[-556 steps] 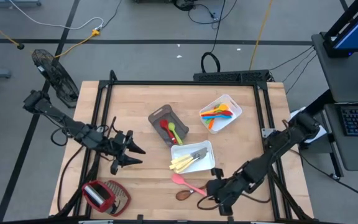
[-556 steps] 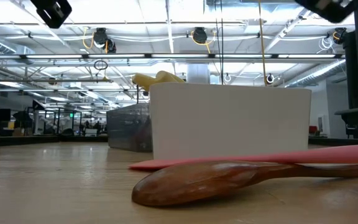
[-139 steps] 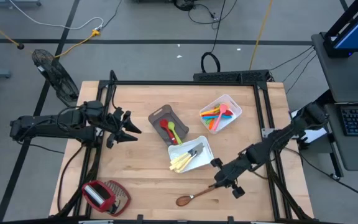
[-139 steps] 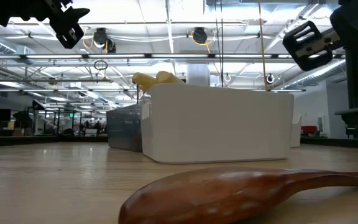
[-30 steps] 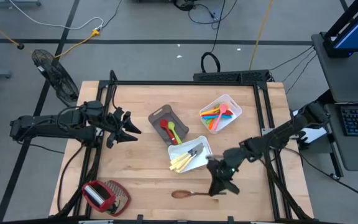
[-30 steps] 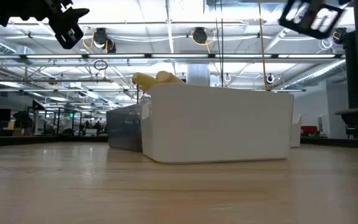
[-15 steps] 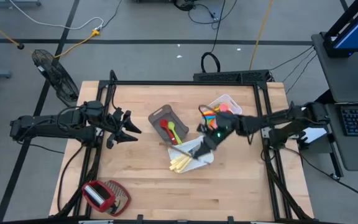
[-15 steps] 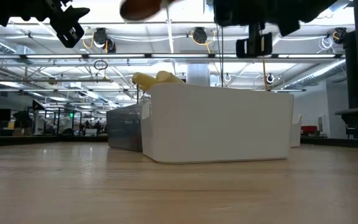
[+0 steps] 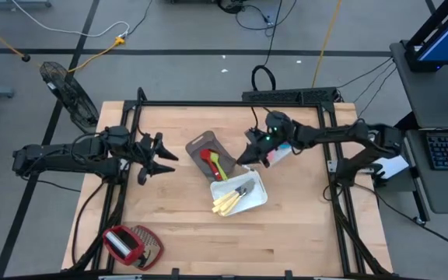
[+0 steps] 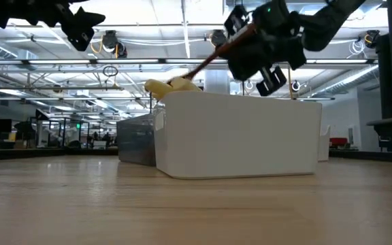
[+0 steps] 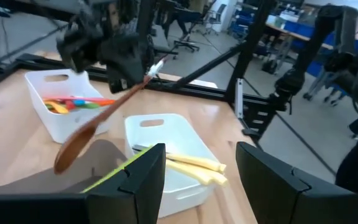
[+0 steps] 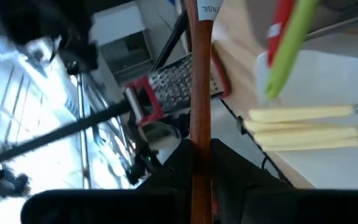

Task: Pick & Place Kitchen Items
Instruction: Put the brown serving spoon into the black bin

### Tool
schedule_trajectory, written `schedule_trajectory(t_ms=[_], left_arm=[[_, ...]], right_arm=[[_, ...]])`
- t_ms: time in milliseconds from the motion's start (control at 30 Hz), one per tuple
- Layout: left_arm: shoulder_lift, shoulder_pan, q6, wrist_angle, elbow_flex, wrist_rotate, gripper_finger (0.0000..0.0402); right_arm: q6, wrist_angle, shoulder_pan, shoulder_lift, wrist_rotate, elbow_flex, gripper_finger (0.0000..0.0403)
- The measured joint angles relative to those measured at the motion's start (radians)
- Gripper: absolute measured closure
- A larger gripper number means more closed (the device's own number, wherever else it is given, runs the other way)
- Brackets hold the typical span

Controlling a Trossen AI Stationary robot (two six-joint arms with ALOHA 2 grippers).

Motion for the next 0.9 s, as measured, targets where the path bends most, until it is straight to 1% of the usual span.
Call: schedule_trajectory(t_ms=[200, 400, 700, 900], left_arm=[[0.0, 0.0, 0.014, 0.0, 0.0, -0.006, 0.0199], [0.0, 0.0, 0.052, 0.0, 0.0, -0.006, 0.0199], [0.0, 0.0, 0.083, -0.001, 0.0, -0.006, 0.0199], [0.0, 0.0, 0.077, -0.001, 0.0, -0.004, 0.0199]], right_arm=[[0.088, 0.01, -0.059, 0.063, -0.001, 0.0, 0.0376], [0.166, 0.029, -0.082, 0.112, -0.001, 0.021, 0.0372], [0.17, 0.046, -0.085, 0.246, -0.003, 0.189, 0.0372], [0.183, 0.043, -0.088, 0.308, -0.002, 0.245, 0.0363]])
